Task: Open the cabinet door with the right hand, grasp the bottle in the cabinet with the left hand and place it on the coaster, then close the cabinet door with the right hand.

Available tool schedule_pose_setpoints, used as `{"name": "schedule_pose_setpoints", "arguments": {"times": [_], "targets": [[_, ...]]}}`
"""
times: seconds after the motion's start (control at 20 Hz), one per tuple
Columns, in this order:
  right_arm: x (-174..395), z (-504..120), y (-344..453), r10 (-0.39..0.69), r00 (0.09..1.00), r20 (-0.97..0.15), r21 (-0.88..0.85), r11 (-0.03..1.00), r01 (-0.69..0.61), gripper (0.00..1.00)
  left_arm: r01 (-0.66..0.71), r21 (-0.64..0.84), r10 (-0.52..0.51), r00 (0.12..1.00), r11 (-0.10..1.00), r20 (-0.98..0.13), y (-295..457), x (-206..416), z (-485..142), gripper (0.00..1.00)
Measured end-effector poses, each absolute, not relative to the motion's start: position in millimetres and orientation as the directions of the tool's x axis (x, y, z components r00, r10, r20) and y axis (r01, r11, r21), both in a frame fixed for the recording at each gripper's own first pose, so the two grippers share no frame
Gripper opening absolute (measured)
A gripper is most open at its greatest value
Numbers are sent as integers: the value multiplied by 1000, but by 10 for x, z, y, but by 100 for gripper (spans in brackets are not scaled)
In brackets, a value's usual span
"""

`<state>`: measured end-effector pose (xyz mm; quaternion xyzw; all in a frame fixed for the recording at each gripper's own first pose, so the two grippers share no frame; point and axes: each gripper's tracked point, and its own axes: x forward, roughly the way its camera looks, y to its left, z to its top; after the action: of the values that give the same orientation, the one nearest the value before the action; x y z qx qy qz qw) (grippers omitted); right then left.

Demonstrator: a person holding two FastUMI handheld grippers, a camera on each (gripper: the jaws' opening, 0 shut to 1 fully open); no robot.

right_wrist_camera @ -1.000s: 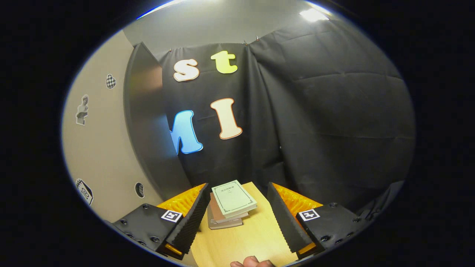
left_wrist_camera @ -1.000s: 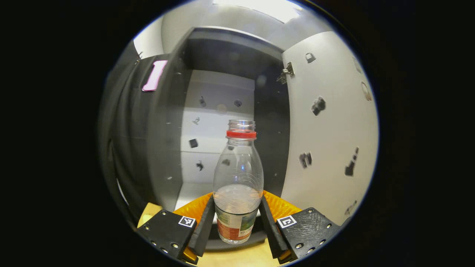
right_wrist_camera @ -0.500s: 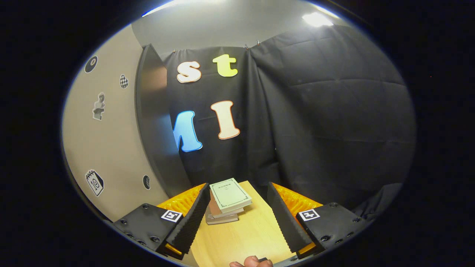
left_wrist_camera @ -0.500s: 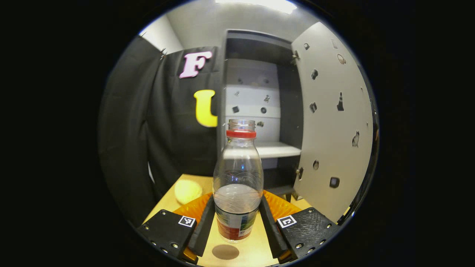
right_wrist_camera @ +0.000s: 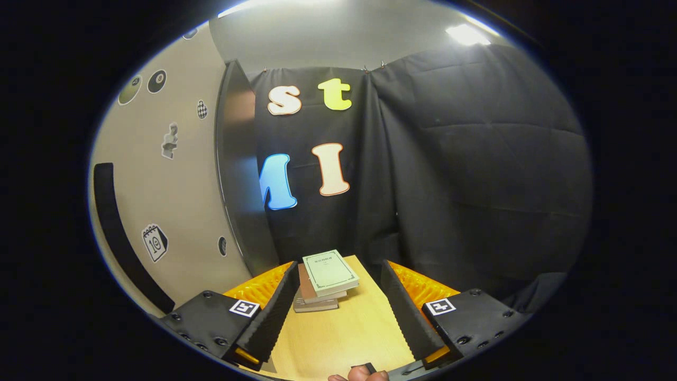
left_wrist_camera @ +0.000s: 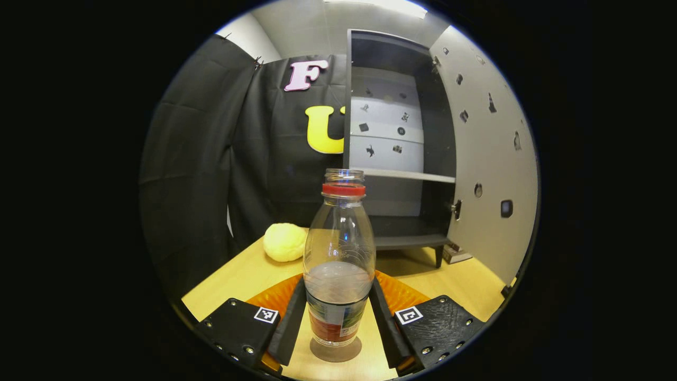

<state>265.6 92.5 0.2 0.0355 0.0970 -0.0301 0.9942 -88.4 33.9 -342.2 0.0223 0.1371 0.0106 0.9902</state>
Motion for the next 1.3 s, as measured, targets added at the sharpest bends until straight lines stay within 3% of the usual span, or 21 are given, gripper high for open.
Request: {"name": "schedule_pose_setpoints", "arguments": {"times": [0.05, 0.6, 0.75, 0.85, 1.3], "targets": [[2617, 7, 894, -61, 979, -197, 59, 995, 74, 98, -23, 37, 33, 960, 999, -277, 356, -883, -3512, 62], [2276, -313, 969, -113, 950, -292, 5, 993, 120, 98, 14, 34, -2, 948, 999, -319, 346, -871, -4090, 63], [2210, -472, 1050, -100, 936, -338, 19, 993, 113, 98, 27, 8, -23, 953, 1000, -303, 296, -870, -4029, 63], [2168, -552, 1142, -82, 928, -363, 25, 995, 98, 98, 15, -7, -16, 952, 1000, -304, 323, -892, -4014, 73], [2203, -741, 1099, -103, 918, -383, 7, 993, 115, 98, -2, 3, 3, 937, 1000, -350, 360, -1071, -4031, 73]]}}
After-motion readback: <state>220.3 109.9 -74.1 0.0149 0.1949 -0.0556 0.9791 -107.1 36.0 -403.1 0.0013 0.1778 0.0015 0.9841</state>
